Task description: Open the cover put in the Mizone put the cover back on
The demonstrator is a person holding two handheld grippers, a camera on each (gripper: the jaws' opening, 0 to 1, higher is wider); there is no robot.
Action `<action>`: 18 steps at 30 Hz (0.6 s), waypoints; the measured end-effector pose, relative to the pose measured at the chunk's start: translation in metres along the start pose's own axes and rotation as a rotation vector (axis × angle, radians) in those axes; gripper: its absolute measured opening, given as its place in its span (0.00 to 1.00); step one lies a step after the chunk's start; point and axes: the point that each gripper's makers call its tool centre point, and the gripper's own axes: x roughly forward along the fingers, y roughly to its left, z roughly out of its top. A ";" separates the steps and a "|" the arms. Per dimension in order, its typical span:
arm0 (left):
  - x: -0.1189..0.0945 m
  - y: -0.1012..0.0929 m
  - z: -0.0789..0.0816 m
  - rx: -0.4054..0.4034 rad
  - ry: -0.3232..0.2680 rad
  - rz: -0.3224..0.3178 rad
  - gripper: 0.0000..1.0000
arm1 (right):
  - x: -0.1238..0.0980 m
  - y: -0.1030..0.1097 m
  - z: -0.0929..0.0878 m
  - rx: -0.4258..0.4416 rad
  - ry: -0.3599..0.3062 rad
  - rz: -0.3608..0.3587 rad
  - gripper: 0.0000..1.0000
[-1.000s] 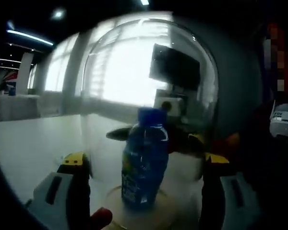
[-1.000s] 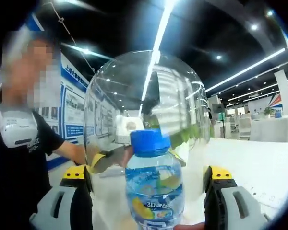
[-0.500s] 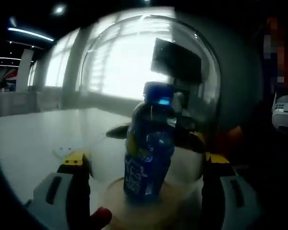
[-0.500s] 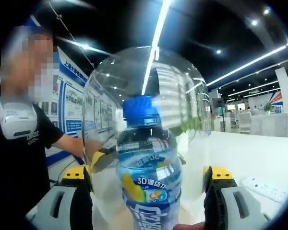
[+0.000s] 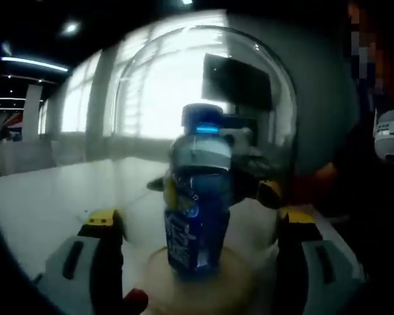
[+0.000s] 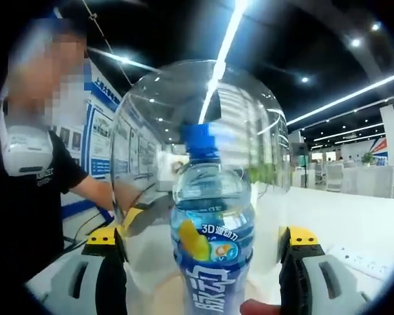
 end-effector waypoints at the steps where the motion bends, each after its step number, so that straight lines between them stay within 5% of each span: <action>1: -0.001 0.000 0.000 -0.002 -0.002 0.002 0.81 | 0.000 0.000 0.000 -0.001 0.001 -0.004 0.90; 18: -0.008 0.000 -0.003 0.003 0.013 0.042 0.78 | -0.011 0.001 -0.005 -0.001 0.033 -0.087 0.84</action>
